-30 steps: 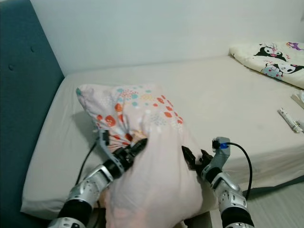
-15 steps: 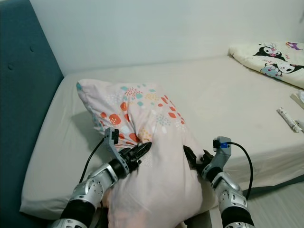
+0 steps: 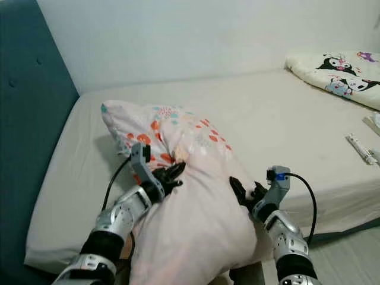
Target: Clean up the room
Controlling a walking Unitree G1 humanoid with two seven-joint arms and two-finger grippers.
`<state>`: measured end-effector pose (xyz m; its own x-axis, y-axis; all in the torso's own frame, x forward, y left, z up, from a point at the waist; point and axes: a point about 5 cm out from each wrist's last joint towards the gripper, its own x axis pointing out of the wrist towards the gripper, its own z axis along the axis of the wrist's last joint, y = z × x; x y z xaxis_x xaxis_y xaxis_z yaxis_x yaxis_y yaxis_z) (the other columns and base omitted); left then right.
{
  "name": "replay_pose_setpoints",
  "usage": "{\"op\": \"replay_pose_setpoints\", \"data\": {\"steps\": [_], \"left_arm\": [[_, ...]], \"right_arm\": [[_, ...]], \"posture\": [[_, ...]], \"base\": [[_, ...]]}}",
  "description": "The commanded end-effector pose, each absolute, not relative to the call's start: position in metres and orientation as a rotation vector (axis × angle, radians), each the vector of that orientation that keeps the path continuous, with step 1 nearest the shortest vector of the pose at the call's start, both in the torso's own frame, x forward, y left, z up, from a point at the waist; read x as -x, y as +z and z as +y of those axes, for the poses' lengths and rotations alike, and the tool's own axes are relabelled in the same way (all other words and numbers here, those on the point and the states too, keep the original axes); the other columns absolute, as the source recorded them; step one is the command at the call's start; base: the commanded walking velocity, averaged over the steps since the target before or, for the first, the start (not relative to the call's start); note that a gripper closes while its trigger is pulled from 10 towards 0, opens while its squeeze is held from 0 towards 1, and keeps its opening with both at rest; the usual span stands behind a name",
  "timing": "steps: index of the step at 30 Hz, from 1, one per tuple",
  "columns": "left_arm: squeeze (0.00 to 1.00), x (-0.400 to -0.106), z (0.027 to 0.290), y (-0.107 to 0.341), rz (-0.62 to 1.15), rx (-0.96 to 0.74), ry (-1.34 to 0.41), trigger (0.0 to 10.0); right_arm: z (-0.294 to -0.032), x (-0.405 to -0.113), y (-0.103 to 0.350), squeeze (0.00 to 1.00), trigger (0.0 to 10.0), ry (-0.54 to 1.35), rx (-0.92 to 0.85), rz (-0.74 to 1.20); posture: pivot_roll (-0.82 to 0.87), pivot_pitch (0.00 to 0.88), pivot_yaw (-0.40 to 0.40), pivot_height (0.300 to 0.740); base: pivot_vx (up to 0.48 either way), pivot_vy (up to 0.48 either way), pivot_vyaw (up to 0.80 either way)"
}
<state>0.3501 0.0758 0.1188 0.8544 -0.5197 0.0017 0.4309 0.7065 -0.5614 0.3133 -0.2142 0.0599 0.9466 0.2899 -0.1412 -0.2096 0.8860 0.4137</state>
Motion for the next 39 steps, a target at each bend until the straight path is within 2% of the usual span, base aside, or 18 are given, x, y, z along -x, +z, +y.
{"op": "replay_pose_setpoints", "data": {"steps": [1, 5, 7, 8, 11, 12, 13, 14, 15, 17, 19, 25, 27, 31, 34, 36, 39], "left_arm": [[0.00, -0.356, 0.078, 0.126, 0.134, 0.547, -0.506, 0.0], [0.00, -0.395, 0.124, 0.213, -0.169, 0.348, -0.297, 0.0], [0.00, -0.395, 0.124, 0.213, -0.169, 0.348, -0.297, 0.0], [0.00, -0.399, 0.134, 0.234, -0.248, 0.264, -0.262, 0.0], [0.00, -0.402, 0.143, 0.254, -0.315, 0.175, -0.235, 0.0], [0.00, -0.403, 0.154, 0.272, -0.373, 0.075, -0.182, 0.0], [0.00, -0.403, 0.154, 0.272, -0.373, 0.075, -0.182, 0.0], [0.00, -0.404, 0.165, 0.283, -0.406, -0.017, -0.126, 0.0], [0.00, -0.404, 0.165, 0.283, -0.406, -0.017, -0.126, 0.0], [0.00, -0.406, 0.183, 0.292, -0.421, -0.197, -0.021, 0.0], [0.00, -0.406, 0.183, 0.292, -0.421, -0.197, -0.021, 0.0], [0.00, -0.406, 0.208, 0.303, -0.431, -0.427, 0.077, 0.0], [0.00, -0.407, 0.209, 0.310, -0.457, -0.526, 0.083, 0.0], [0.00, -0.408, 0.210, 0.309, -0.449, -0.617, 0.080, 0.0], [0.00, -0.408, 0.210, 0.307, -0.442, -0.631, 0.077, 0.0], [0.00, -0.410, 0.210, 0.300, -0.404, -0.704, 0.064, 0.0], [0.00, -0.411, 0.211, 0.296, -0.378, -0.764, 0.065, 0.0]], "right_arm": [[-0.211, -0.315, 0.063, 0.00, 10.0, 0.262, -0.413, 0.190], [-0.212, -0.321, 0.074, 0.00, 10.0, 0.269, -0.408, 0.148], [-0.212, -0.321, 0.074, 0.00, 10.0, 0.269, -0.408, 0.148], [-0.211, -0.321, 0.076, 0.00, 10.0, 0.274, -0.409, 0.139], [-0.211, -0.321, 0.079, 0.00, 10.0, 0.277, -0.408, 0.130], [-0.212, -0.321, 0.080, 0.00, 10.0, 0.279, -0.408, 0.122], [-0.212, -0.321, 0.080, 0.00, 10.0, 0.279, -0.408, 0.122], [-0.212, -0.320, 0.081, 0.00, 10.0, 0.280, -0.408, 0.117], [-0.212, -0.320, 0.081, 0.00, 10.0, 0.280, -0.408, 0.117], [-0.211, -0.318, 0.081, 0.00, 10.0, 0.281, -0.405, 0.113], [-0.211, -0.318, 0.081, 0.00, 10.0, 0.281, -0.405, 0.113], [-0.211, -0.315, 0.082, 0.00, 10.0, 0.281, -0.401, 0.112], [-0.210, -0.313, 0.082, 0.00, 10.0, 0.279, -0.400, 0.114], [-0.208, -0.309, 0.082, 0.00, 10.0, 0.283, -0.400, 0.112], [-0.207, -0.308, 0.082, 0.00, 10.0, 0.285, -0.400, 0.110], [-0.204, -0.299, 0.081, 0.00, 10.0, 0.287, -0.402, 0.113], [-0.204, -0.291, 0.081, 0.00, 10.0, 0.286, -0.402, 0.117]], "posture": [[-0.01, 0.000, 0.001, 0.471], [-0.02, 0.000, 0.011, 0.471], [-0.02, 0.000, 0.011, 0.471], [-0.02, 0.000, 0.013, 0.471], [-0.02, 0.000, 0.013, 0.471], [-0.03, 0.000, 0.016, 0.471], [-0.03, 0.000, 0.016, 0.471], [-0.03, 0.000, 0.017, 0.471], [-0.03, 0.000, 0.017, 0.471], [-0.03, 0.000, 0.020, 0.471], [-0.03, 0.000, 0.020, 0.471], [-0.04, 0.000, 0.022, 0.471], [-0.05, 0.000, 0.030, 0.471], [-0.06, 0.018, 0.040, 0.471], [-0.06, 0.022, 0.041, 0.471], [-0.08, 0.072, 0.053, 0.471], [-0.09, 0.090, 0.057, 0.471]], "base": [[0.000, 0.000, 0.00], [0.000, 0.000, 0.00], [0.000, 0.000, 0.00], [0.000, 0.000, 0.00], [0.000, 0.000, 0.00], [0.000, 0.000, 0.00], [0.000, 0.000, 0.00], [0.000, 0.000, 0.00], [0.000, 0.000, 0.00], [0.000, 0.000, 0.00], [0.000, 0.000, 0.00], [0.000, 0.000, 0.00], [0.000, 0.000, 0.00], [0.000, 0.000, 0.00], [0.000, 0.000, 0.00], [0.000, 0.000, 0.00], [0.000, 0.000, 0.00]]}}
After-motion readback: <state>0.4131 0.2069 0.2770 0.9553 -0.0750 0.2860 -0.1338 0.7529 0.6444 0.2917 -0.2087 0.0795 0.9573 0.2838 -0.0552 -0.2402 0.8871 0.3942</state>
